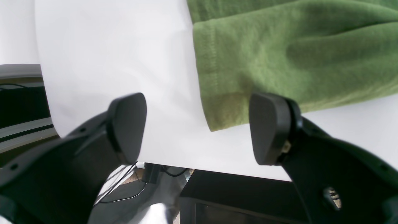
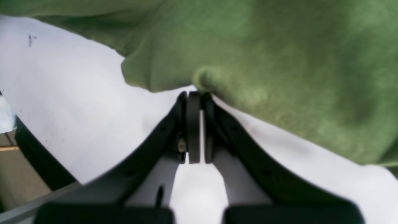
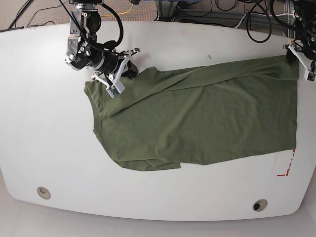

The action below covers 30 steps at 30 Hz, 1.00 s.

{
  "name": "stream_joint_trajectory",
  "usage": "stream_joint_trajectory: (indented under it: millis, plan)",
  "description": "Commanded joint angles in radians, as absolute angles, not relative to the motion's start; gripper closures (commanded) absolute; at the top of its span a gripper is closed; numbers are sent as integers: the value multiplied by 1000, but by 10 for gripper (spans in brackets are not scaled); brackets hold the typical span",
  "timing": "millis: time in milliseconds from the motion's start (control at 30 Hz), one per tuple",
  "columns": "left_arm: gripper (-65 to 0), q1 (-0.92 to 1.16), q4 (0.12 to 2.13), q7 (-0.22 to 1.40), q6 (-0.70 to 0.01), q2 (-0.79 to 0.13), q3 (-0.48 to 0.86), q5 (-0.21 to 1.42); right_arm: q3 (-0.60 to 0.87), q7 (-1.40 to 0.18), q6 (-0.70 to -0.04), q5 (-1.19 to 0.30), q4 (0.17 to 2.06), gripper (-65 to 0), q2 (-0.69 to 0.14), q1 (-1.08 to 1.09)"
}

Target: Layout the t-shirt on the table in an organized manner, then fold the t-shirt properly

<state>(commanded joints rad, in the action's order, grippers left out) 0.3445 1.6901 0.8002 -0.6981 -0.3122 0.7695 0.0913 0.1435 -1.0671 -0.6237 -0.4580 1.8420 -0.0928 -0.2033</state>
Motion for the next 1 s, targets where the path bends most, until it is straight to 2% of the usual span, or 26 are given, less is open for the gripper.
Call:
stream_joint_trajectory:
  millis: [233,433,833,1000]
  plan:
    - [-476,344,1690,800,-698,-312,769,91,199,-1122,-624,-466,1954,0,-136,-236]
    - [-476,344,1690,800,-698,-314,769,91,255,-1179,-631,-467,1998,0,-136,-229]
    - [-476,344,1690,800,-698,-315,769,91,239,-1219,-631,-469,1998,0,-127,-120]
    - [-476,344,1690,800,-698,-318,769,91,196,-1236,-627,-467,1997,0,-87,-74]
